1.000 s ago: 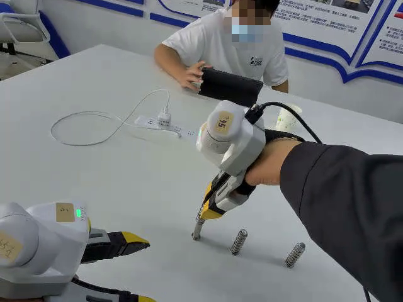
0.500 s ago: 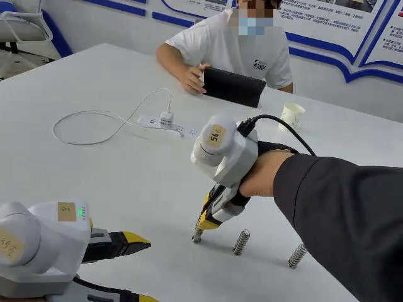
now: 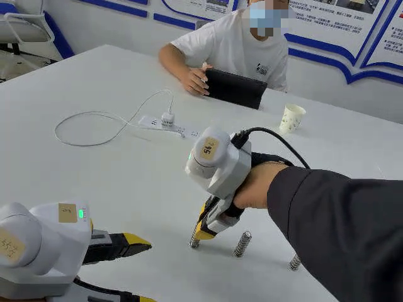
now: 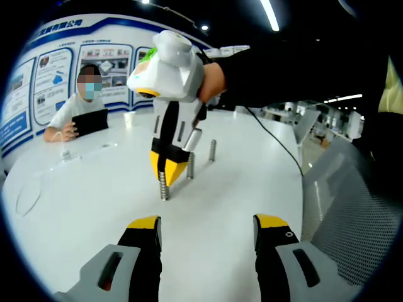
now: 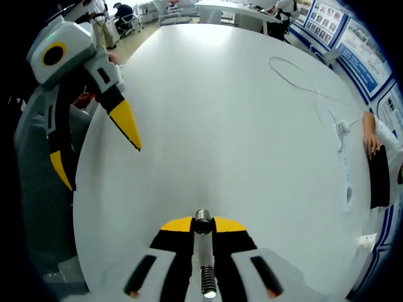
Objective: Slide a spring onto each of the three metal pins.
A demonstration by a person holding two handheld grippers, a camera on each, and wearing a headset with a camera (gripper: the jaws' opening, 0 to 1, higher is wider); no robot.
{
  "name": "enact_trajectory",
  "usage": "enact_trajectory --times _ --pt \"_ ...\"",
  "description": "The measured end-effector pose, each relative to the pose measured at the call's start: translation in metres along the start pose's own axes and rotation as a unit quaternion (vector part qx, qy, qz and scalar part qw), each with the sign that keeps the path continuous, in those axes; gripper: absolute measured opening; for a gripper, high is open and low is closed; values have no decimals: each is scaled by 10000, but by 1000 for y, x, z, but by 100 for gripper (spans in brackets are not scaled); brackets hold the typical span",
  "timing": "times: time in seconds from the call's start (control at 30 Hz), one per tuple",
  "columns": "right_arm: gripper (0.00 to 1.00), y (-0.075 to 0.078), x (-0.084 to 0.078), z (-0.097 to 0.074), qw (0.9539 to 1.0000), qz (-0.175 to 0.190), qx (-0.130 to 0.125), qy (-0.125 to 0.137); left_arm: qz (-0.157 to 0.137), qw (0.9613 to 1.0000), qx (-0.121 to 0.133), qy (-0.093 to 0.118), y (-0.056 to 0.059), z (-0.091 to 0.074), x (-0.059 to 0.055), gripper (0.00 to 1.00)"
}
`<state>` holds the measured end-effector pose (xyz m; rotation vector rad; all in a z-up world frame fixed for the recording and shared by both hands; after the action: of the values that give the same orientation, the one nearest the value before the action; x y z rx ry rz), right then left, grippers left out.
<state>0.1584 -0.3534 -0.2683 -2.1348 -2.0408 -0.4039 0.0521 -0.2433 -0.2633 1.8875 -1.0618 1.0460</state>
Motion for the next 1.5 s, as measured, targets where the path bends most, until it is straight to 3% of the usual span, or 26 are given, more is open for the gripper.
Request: enact_trajectory --times 1.03,1.5 --pt "13 4 -3 10 9996 195 -214 50 -20 10000 25 14 -1 0 1 60" --pt "24 6 -10 -3 9990 250 -320 205 14 10000 29 5 -3 2 5 62"
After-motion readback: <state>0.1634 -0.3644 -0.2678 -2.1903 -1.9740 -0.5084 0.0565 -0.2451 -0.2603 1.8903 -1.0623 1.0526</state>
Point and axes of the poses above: the centre of the closed fingertips' face, and the gripper's own axes: z roughly forward along the fingers, y roughly to its right, x roughly out of its top, the point moved 6 cm from there along -z, roughly backward along the fingers, and after that the axes turned 6 degrees about -z, right-handed, at the moved point
